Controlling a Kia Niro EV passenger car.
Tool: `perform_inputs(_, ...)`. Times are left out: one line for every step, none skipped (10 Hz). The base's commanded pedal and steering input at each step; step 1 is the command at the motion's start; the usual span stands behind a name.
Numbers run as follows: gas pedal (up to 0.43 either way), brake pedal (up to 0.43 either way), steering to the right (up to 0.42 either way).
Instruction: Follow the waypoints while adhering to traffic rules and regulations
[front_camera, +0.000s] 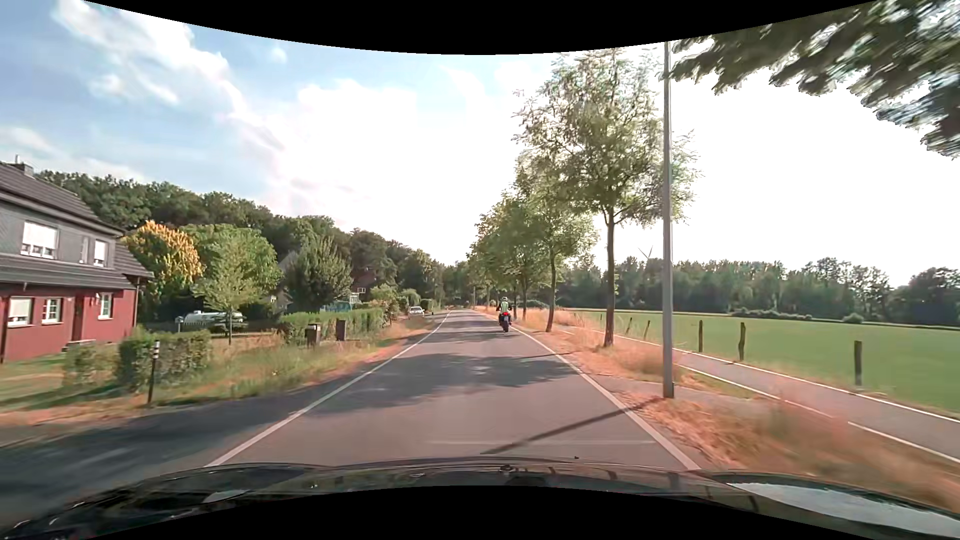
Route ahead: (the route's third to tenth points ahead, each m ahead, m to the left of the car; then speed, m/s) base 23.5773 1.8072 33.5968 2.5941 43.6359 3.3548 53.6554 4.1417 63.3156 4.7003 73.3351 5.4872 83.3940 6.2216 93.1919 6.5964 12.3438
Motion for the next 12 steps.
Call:
perform_inputs(0.157,0.000,-0.020)
perform_inputs(0.157,0.000,-0.016)
perform_inputs(0.157,0.000,-0.010)
perform_inputs(0.157,0.000,-0.009)
perform_inputs(0.157,0.000,-0.009)
perform_inputs(0.157,0.000,-0.009)
perform_inputs(0.157,0.000,-0.009)
perform_inputs(0.157,0.000,-0.009)
perform_inputs(0.157,0.000,-0.009)
perform_inputs(0.157,0.000,-0.009)
perform_inputs(0.157,0.000,-0.010)
perform_inputs(0.157,0.000,-0.010)
